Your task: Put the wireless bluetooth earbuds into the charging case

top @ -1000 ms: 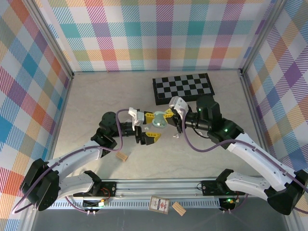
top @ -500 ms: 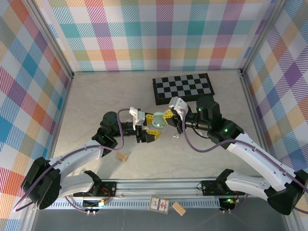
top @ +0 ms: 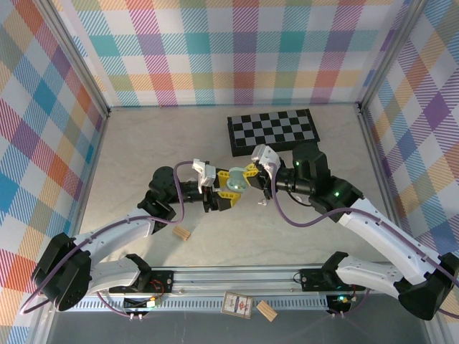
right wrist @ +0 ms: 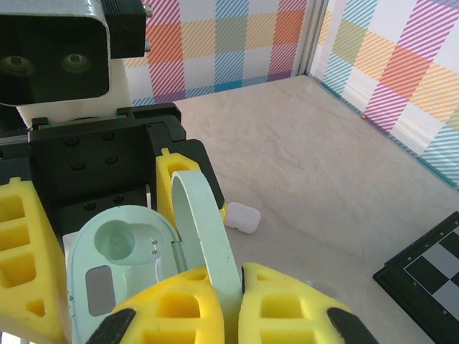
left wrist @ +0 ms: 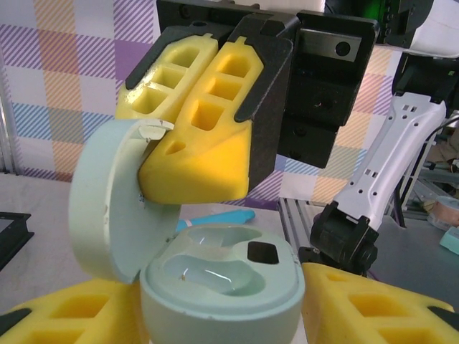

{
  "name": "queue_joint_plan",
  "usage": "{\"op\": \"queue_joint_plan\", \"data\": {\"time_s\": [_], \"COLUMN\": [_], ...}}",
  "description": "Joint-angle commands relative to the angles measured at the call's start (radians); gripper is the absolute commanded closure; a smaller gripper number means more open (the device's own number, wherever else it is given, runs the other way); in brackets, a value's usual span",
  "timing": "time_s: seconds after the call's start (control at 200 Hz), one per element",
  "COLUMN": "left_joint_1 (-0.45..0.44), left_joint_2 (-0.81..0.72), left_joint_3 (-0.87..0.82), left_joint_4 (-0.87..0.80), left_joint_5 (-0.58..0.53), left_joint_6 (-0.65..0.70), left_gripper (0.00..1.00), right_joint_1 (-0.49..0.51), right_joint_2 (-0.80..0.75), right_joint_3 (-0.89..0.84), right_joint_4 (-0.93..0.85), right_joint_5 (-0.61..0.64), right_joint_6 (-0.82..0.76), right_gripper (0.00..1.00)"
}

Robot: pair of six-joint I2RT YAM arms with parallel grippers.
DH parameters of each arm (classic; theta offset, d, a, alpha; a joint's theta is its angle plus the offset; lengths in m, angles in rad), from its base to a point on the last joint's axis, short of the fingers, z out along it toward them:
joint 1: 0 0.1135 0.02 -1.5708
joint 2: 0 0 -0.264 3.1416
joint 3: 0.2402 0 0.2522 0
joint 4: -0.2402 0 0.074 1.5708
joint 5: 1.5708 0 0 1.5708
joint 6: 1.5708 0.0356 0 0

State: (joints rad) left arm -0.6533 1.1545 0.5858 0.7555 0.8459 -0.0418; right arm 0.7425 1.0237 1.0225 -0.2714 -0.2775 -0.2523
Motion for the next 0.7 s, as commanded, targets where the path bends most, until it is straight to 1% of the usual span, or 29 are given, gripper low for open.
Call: {"op": "queue_joint_plan", "data": {"time_s": [0.0, 0.075, 0.135, 0.215, 0.39, 0.68, 0.7], "left_joint_1": [-0.009, -0.009, -0.009, -0.009, -0.009, -0.009, -0.009], "left_joint_2": [0.002, 0.003, 0.003, 0.003, 0.006, 0.018, 0.019], "left_joint_3": [0.019, 0.02, 0.019, 0.02, 0.023, 0.025, 0.023], "left_joint_4": [0.046, 0.045, 0.042, 0.04, 0.036, 0.041, 0.041], "left_joint_5": [0.019, 0.02, 0.019, 0.021, 0.027, 0.035, 0.035], "left_joint_6": [-0.013, -0.013, -0.014, -0.014, -0.013, -0.001, 0.001], "left_gripper": [0.48, 0.47, 0.45, 0.45, 0.58, 0.67, 0.68], "right_joint_1": [-0.002, -0.003, -0.003, -0.003, -0.003, -0.003, -0.003], "right_joint_2": [-0.006, -0.002, 0.0, 0.003, 0.004, -0.001, -0.001], "right_joint_3": [-0.002, -0.001, -0.001, 0.001, 0.004, 0.01, 0.01], "right_joint_4": [-0.001, -0.003, -0.003, -0.003, 0.0, 0.0, 0.003], "right_joint_5": [-0.028, -0.029, -0.031, -0.029, -0.029, -0.027, -0.025], "right_joint_6": [-0.02, -0.021, -0.022, -0.022, -0.022, -0.016, -0.015], "right_gripper": [1.0, 1.0, 1.0, 1.0, 1.0, 1.0, 0.98]}}
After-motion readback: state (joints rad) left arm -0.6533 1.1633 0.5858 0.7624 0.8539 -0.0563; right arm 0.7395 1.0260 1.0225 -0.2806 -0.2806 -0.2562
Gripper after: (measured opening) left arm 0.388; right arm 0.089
